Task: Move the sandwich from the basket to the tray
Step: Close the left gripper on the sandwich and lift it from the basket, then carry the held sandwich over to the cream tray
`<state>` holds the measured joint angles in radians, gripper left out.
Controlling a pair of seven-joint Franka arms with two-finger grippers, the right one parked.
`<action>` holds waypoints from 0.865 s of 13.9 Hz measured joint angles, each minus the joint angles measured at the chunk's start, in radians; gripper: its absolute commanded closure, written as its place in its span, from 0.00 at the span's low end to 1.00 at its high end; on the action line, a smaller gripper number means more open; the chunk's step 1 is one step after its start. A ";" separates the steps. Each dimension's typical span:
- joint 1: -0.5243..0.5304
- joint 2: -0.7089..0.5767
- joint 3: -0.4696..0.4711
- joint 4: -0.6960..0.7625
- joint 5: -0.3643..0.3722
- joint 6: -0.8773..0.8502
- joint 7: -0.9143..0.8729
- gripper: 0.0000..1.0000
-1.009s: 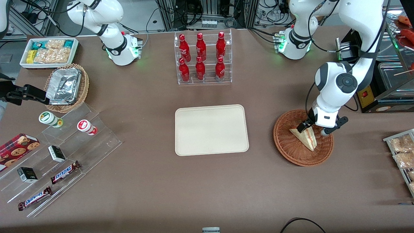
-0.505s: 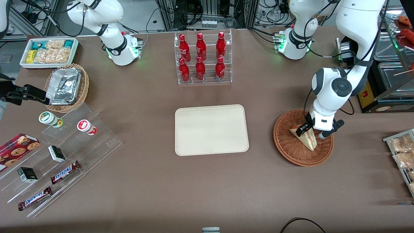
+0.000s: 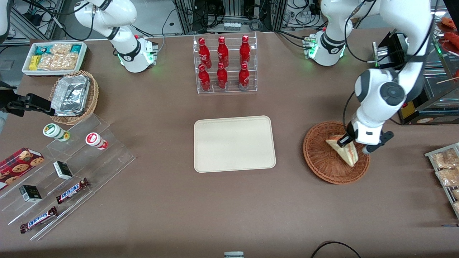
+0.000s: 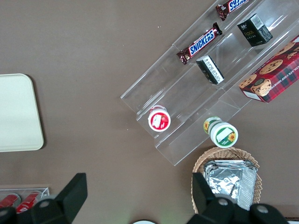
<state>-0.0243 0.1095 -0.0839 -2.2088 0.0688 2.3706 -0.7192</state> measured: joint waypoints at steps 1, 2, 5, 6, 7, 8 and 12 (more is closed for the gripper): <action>-0.003 -0.023 -0.004 0.066 0.012 -0.113 0.000 1.00; -0.014 -0.037 -0.011 0.135 0.016 -0.203 0.000 1.00; -0.122 -0.024 -0.027 0.286 0.017 -0.336 -0.011 1.00; -0.170 -0.007 -0.030 0.312 0.017 -0.344 -0.021 1.00; -0.218 0.013 -0.032 0.332 0.017 -0.344 -0.029 1.00; -0.261 0.035 -0.034 0.349 0.017 -0.344 -0.035 1.00; -0.420 0.167 -0.036 0.445 0.017 -0.336 -0.052 1.00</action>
<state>-0.4439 0.2767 -0.1200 -1.7642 0.0854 2.0348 -0.7712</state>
